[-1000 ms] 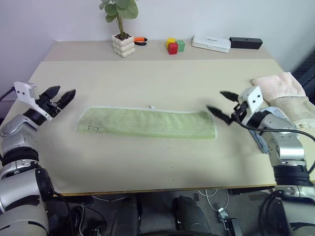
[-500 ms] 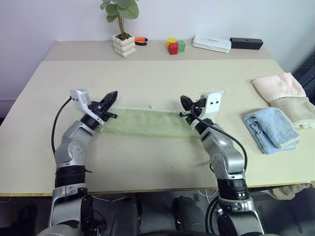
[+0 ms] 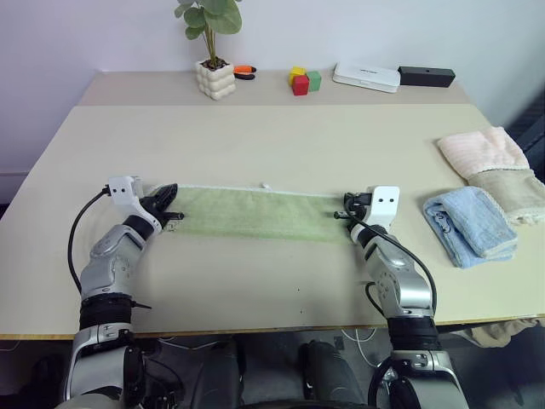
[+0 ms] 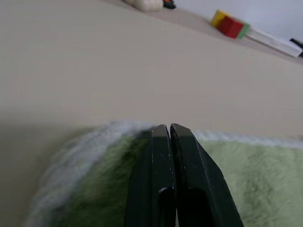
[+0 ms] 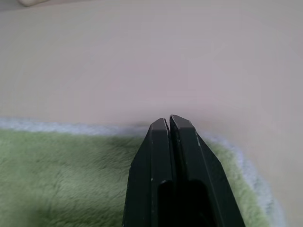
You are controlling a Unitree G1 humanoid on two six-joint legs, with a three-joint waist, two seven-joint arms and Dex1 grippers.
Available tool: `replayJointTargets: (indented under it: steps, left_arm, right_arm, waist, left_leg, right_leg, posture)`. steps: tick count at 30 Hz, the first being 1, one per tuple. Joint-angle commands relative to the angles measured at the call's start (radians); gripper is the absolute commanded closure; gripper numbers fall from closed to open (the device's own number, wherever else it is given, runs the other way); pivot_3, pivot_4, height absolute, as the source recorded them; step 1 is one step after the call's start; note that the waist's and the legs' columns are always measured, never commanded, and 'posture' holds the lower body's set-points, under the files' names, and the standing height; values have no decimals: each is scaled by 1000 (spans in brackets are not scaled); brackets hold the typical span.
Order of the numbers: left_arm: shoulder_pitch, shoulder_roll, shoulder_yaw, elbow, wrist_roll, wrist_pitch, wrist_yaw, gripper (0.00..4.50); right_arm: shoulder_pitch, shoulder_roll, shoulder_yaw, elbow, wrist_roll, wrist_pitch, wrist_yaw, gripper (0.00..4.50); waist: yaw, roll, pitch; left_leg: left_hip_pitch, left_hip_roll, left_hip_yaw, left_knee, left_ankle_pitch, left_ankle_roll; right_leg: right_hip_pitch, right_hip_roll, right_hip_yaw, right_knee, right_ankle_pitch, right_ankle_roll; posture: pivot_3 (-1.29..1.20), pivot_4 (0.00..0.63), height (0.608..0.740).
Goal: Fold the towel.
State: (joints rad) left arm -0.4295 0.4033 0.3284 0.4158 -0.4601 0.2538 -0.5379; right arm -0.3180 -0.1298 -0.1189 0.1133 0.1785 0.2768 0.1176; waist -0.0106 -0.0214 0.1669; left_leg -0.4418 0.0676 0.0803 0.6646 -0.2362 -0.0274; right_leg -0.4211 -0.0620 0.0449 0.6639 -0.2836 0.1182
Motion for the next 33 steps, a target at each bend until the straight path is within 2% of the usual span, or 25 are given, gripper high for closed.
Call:
replayJointTargets:
  steps: [1,2,3,5,6,8,12,13,14,16,19,22,26,28,31,33]
  left_arm:
    - [-5,38,22,4,-3,10,-13,4459]
    - [0,41,23,-2,-12,16,-27,4459]
    - [6,43,22,-14,-26,20,-53,4490]
    - [19,54,8,-42,-31,13,-104,3932]
    - [21,71,-12,-46,13,-35,-108,3596]
    - [14,97,-26,-47,50,-95,-138,2615]
    - [-1,139,-44,-67,21,-120,-267,559]
    - [-2,145,-45,-76,6,-115,-299,47]
    - [-5,151,-45,-83,-2,-113,-325,17]
    - [-10,163,-47,-93,-13,-106,-375,17]
    - [4,187,-61,-164,-95,-77,-565,17]
    - [20,221,-74,-213,-176,10,-712,17]
    - [27,283,-121,-205,-159,29,-846,17]
    - [13,303,-151,-173,-134,13,-895,17]
    - [-37,303,-173,-100,-116,0,-932,17]
    - [-81,290,-186,-38,-92,-24,-940,17]
  right_arm:
    - [-5,-26,-17,2,1,-19,19,4450]
    - [-7,-24,-24,0,14,-17,26,4450]
    - [-9,-29,-22,-3,12,-16,28,4220]
    - [-20,-15,-47,-22,52,11,30,3600]
    - [-29,-16,-53,-42,62,25,29,3163]
    - [-43,-12,-76,-90,111,67,28,2129]
    - [-44,-7,-145,-212,268,201,33,80]
    - [-41,-10,-165,-249,311,236,31,0]
    - [-38,-16,-182,-282,348,266,30,0]
    - [-30,-22,-227,-349,448,338,22,0]
    - [27,-13,-323,-460,678,464,-19,0]
    - [95,-21,-377,-518,786,516,-83,0]
    - [230,-63,-405,-597,904,596,-139,0]
    - [315,-79,-411,-624,1050,652,-181,0]
    - [398,-91,-424,-647,1196,650,-266,0]
    - [451,-113,-424,-657,1240,642,-295,0]
  waist:
    - [-1,0,0]
    - [-1,0,0]
    - [-1,0,0]
    - [-2,0,0]
    - [-2,0,0]
    - [-1,0,0]
    - [-1,0,0]
    - [-1,0,0]
    - [0,0,0]
    - [0,0,0]
    - [0,0,0]
    - [-2,0,0]
    - [-4,0,0]
    - [-2,0,0]
    - [-2,0,0]
    - [0,0,0]
  left_leg:
    - [0,0,0,0,0,0]
    - [0,0,0,0,0,0]
    - [0,0,0,0,0,0]
    - [0,0,0,0,0,0]
    - [0,0,0,0,0,0]
    - [0,0,0,0,0,0]
    - [0,0,0,-1,0,0]
    - [-1,0,0,-1,0,0]
    - [-1,0,0,-1,0,0]
    - [-1,0,0,-1,0,0]
    - [-1,0,0,-2,0,0]
    - [-1,0,0,-2,0,0]
    - [0,0,0,-2,0,0]
    - [0,0,-1,-3,0,0]
    - [0,0,-1,-3,0,0]
    - [0,0,-1,-3,0,1]
  right_leg:
    - [0,0,0,0,0,0]
    - [0,0,0,0,0,0]
    - [0,0,0,0,0,0]
    - [0,0,0,0,0,0]
    - [0,0,0,0,0,0]
    - [0,0,0,0,0,0]
    - [-1,0,0,0,0,0]
    - [-1,0,0,0,0,0]
    - [-1,0,0,-1,0,0]
    - [-1,0,0,-1,0,0]
    - [-1,0,0,-1,0,0]
    - [-1,0,0,-1,0,0]
    - [-1,0,0,-1,0,0]
    - [-1,0,0,-1,0,-1]
    - [0,0,0,-2,0,-1]
    - [0,0,0,-2,0,-1]
  posture:
    - [0,150,735]
    - [0,150,735]
    - [0,150,735]
    - [0,150,735]
    - [0,150,735]
    - [0,150,735]
    - [0,150,735]
    - [0,150,735]
    - [0,150,735]
    - [0,150,735]
    - [0,150,735]
    - [0,150,735]
    - [0,150,735]
    - [0,150,735]
    - [0,150,735]
    - [0,150,735]
